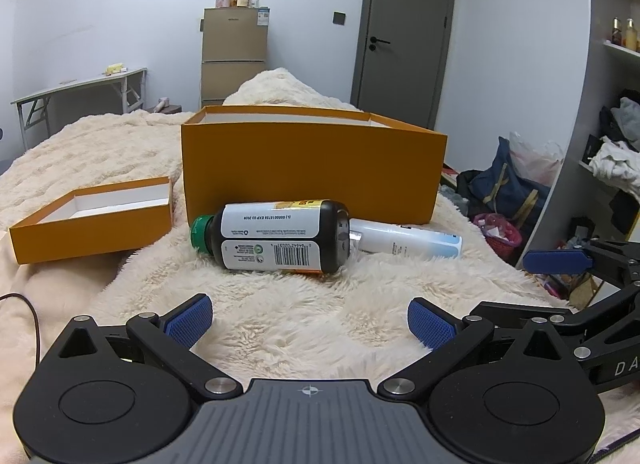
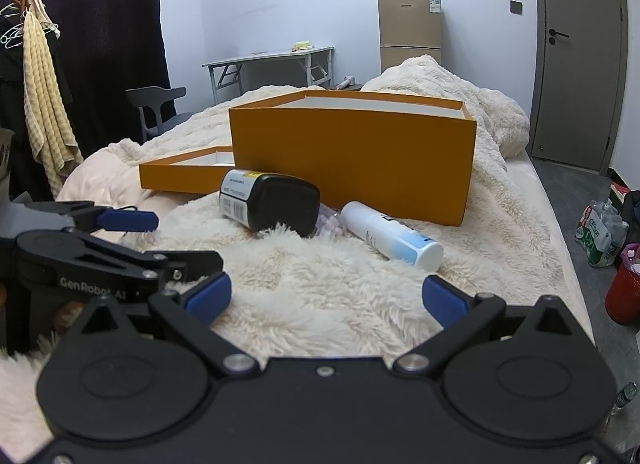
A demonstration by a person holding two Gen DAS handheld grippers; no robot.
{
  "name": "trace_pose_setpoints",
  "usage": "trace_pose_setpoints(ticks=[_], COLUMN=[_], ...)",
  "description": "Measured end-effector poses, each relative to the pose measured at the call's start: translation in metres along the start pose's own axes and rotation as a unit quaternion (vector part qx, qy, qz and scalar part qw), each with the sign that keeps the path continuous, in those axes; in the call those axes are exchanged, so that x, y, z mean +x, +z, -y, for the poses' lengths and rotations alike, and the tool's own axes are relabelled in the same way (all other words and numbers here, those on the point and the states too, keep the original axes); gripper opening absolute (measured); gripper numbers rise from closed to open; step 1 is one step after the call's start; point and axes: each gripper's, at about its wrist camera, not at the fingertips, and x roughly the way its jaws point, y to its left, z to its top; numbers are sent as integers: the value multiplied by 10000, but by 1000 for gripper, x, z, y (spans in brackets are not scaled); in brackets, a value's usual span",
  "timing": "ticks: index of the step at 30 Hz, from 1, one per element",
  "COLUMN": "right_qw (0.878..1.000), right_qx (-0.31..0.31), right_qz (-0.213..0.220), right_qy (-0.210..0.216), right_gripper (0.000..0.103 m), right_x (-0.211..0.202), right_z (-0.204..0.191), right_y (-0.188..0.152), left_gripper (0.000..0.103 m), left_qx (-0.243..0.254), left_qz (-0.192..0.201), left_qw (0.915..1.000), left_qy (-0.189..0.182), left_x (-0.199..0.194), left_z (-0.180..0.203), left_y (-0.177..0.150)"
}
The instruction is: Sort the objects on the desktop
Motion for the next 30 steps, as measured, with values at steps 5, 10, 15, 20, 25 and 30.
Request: trace_pose_setpoints(ticks=[5,10,15,20,25,30], right_qw=[10000,10000,10000,10000,10000,10000], right_qx=[-3,-15,-18,-15,-8,-1], right_qz=[-1,0,-3,0,4,9], right_qy=[-3,-5,-1,-1,2,5], right_gripper=[103,103,103,103,103,103], right_x=[0,1,1,1,1,1], right_z=[0,-1,-1,0,1,2], right_y=[0,0,-1,-1,0,0], left_gripper=[103,103,103,103,103,103], left_qx=[3,9,19,16,19,13], left_qz=[-8,-23,-39,-41,-47,-50], left_qw=[10000,10000,10000,10000,10000,10000], left_qy=[-3,-13,-24,-28,-32,-40], left_x=[0,0,0,0,-1,-1], left_z=[1,1,2,2,2,2], left_y=[0,0,0,0,0,0])
